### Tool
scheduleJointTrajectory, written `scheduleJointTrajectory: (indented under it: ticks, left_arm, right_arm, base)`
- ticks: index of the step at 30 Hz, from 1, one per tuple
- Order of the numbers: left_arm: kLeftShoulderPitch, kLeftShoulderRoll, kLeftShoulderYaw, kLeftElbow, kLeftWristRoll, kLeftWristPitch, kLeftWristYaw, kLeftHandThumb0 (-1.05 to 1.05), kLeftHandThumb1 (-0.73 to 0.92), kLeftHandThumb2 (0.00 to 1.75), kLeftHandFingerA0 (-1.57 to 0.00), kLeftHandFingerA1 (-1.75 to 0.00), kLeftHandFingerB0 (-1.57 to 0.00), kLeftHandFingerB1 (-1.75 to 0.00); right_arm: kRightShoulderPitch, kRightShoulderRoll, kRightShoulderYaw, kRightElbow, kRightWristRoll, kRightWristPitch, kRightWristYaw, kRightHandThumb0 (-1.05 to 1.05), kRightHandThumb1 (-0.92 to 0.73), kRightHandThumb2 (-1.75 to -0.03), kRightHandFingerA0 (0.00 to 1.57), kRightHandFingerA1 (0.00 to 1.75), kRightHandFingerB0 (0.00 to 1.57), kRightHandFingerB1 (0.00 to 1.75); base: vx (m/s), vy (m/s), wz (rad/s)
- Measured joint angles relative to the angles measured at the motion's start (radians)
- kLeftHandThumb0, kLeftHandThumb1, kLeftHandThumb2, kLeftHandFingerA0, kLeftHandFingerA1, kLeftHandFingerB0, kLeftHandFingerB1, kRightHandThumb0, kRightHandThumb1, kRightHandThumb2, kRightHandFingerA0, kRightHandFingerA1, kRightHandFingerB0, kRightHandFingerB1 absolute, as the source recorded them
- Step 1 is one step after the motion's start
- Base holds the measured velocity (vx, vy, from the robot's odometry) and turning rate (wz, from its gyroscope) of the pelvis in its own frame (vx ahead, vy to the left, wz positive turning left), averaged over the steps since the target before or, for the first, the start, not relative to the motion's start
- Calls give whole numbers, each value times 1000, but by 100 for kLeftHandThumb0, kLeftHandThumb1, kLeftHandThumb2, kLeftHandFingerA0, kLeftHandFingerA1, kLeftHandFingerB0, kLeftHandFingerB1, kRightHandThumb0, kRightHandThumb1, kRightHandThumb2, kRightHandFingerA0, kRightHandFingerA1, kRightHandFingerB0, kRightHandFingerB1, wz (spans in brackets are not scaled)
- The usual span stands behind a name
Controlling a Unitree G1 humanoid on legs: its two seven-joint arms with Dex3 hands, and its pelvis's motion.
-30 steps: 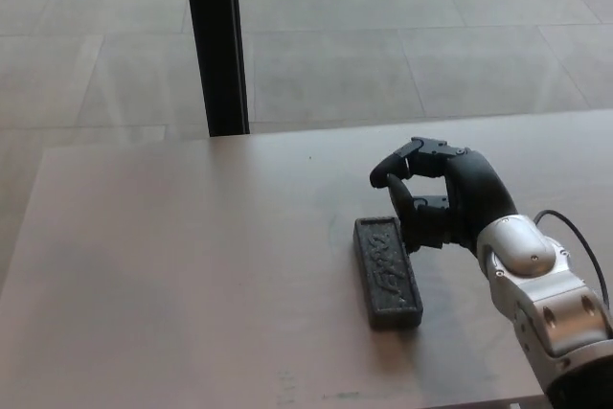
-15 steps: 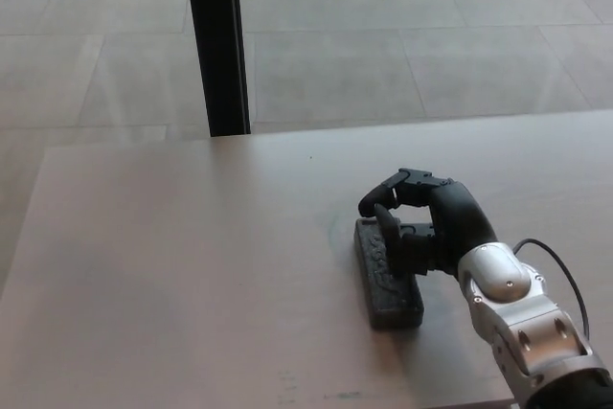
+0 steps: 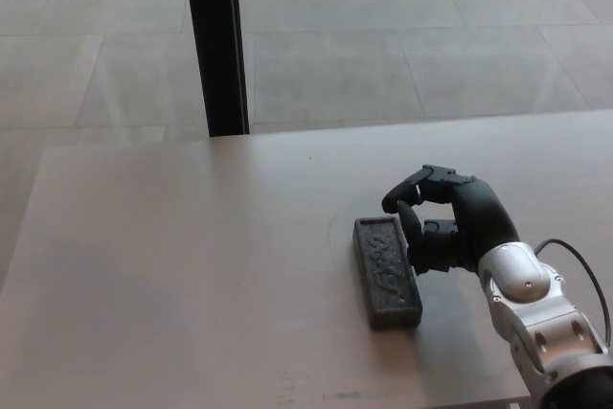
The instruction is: The robot uses its right hand to hold the eraser kept in the middle of the desk and use it to wipe the desk by swiping its surface twice
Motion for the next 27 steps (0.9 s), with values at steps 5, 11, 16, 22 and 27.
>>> scheduleJointTrajectory:
  ticks: [5,11,16,22,27]
  left_arm:
    - [-2,0,-7,2,1,0,1,-43,69,60,-77,-77,-63,-65]
    - [2,0,-16,-11,0,0,3,-46,52,93,-73,-80,-56,-70]
    - [5,0,-15,-10,-2,0,3,-42,68,60,-76,-77,-62,-65]
    - [12,-1,-16,-18,-3,1,4,-46,51,93,-75,-81,-57,-70]
    - [12,-2,-16,-19,-3,1,7,-46,51,94,-74,-82,-55,-70]
  right_arm:
    - [14,-2,-1,16,-8,-18,-5,-32,-59,-107,97,175,80,163]
    - [16,21,24,10,-22,-30,-6,-35,-61,-97,97,175,69,173]
    - [-16,34,30,1,-29,-34,-3,-34,-58,-99,94,175,67,175]
    - [-59,30,27,7,-34,-59,6,-33,-61,-91,91,175,65,175]
    - [-64,24,30,12,-44,-86,12,-34,-60,-93,93,175,68,175]
  base:
    - [0,0,0]
    - [0,0,0]
    - [0,0,0]
    - [0,0,0]
    - [0,0,0]
